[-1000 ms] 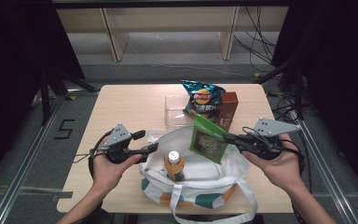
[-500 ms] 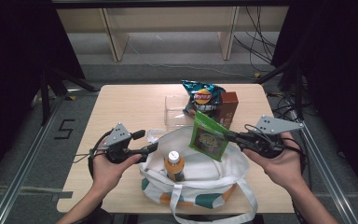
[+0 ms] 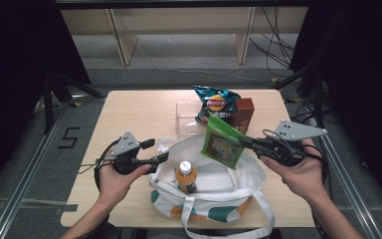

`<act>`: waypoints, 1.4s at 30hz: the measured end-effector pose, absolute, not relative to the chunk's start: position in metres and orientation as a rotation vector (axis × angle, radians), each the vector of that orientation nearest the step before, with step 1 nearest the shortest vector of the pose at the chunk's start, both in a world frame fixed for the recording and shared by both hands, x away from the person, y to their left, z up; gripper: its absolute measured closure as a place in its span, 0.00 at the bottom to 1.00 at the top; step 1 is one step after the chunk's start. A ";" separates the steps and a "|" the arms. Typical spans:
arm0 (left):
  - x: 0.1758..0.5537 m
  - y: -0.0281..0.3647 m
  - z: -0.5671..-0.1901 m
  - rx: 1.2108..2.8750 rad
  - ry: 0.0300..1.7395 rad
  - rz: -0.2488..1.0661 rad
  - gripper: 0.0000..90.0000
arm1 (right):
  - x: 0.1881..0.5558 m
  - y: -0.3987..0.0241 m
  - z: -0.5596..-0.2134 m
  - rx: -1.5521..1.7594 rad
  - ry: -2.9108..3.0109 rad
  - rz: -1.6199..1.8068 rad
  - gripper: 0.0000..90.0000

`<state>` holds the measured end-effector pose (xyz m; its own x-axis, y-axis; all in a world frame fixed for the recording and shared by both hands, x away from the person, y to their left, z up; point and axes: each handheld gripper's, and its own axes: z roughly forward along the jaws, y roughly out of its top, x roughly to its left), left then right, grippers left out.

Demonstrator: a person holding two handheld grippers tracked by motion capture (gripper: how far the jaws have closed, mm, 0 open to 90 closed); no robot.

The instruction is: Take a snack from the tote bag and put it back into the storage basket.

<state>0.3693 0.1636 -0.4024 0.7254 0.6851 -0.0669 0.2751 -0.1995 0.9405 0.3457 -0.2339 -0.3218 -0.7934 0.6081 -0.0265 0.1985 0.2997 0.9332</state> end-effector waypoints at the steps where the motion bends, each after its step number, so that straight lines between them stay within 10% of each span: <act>1: 0.369 0.164 -0.402 1.779 0.761 0.444 0.33 | 0.347 -0.233 -0.322 0.702 2.178 1.499 1.00; 42: 0.369 0.165 -0.400 1.771 0.761 0.450 0.33 | 0.357 -0.237 -0.310 0.724 2.073 1.528 1.00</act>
